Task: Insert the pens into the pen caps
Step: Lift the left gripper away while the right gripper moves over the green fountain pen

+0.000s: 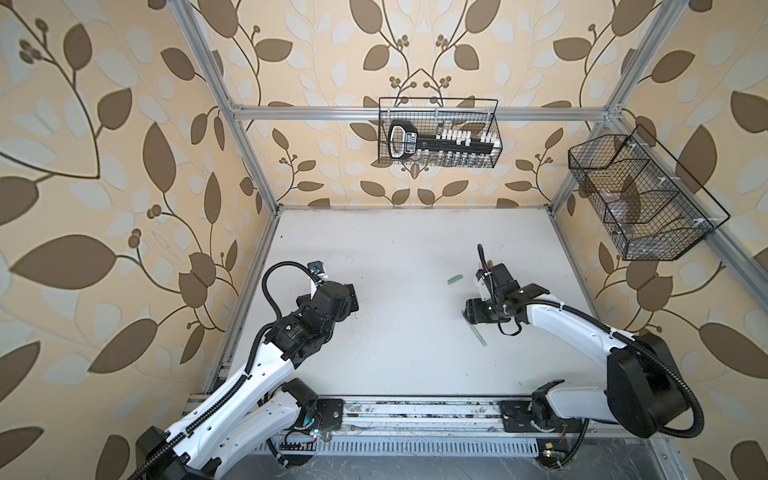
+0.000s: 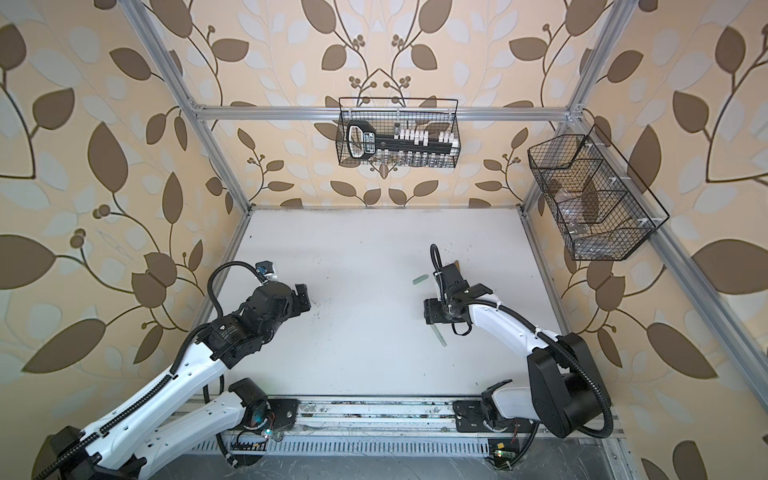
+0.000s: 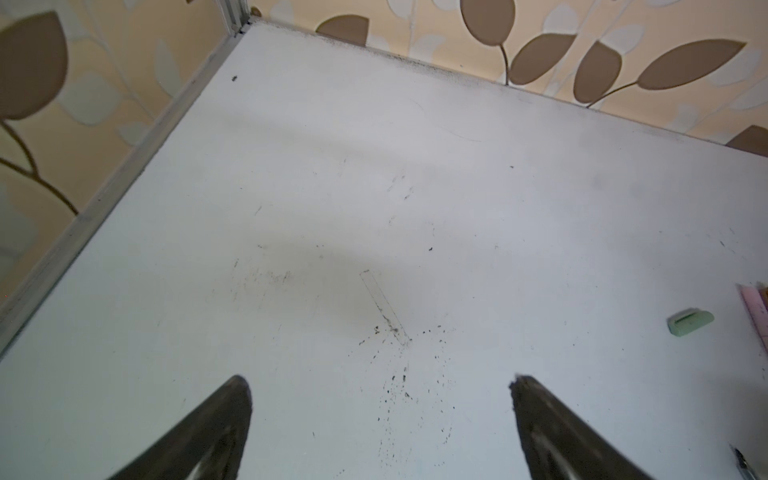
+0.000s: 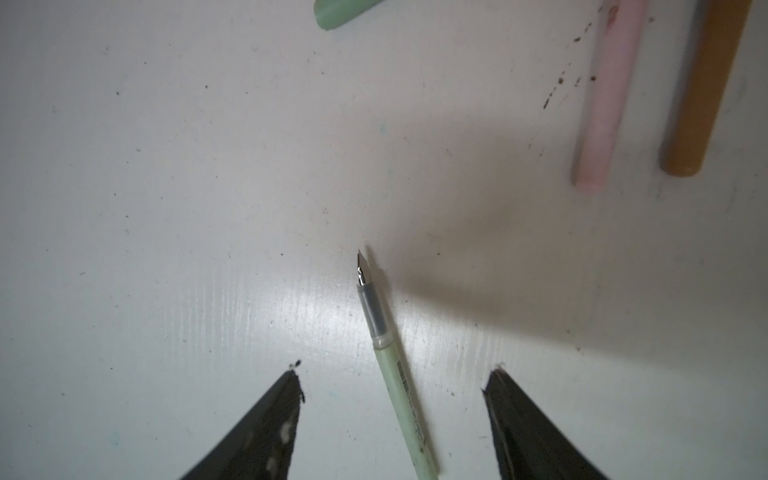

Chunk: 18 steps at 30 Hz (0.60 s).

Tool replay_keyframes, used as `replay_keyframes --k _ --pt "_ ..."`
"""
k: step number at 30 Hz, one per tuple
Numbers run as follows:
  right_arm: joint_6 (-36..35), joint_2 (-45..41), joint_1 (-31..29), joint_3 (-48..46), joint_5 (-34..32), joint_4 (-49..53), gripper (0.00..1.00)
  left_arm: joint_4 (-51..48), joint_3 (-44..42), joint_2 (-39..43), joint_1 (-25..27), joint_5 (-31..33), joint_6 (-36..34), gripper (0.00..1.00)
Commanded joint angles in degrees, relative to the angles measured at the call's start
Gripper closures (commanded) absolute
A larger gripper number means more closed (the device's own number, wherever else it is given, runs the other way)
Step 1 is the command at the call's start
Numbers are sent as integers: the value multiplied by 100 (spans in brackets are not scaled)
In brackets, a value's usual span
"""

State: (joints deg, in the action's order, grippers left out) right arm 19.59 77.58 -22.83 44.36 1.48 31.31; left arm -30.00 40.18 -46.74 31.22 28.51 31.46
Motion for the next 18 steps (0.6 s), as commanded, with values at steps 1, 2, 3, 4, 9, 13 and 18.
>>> replay_keyframes --k 1,2,3,4,9,13,18 --pt "-182 84 53 35 -48 -82 27 540 10 -177 -166 -594 -215 1" --pt "-175 82 87 -15 33 -155 27 579 44 -265 -199 -705 -250 1" --pt "-177 98 131 -72 137 -238 27 582 94 -358 -227 -820 -282 1" --pt "-177 113 162 -102 199 -294 27 570 151 -457 -231 -880 -285 1" --pt "-209 296 168 -120 320 -289 27 627 192 -626 -242 -1128 -243 1" --pt "-65 281 71 -223 360 -124 27 576 192 -667 -238 -1233 -186 1" --pt "173 91 -69 -486 283 15 27 539 156 -648 -239 -1282 -192 1"
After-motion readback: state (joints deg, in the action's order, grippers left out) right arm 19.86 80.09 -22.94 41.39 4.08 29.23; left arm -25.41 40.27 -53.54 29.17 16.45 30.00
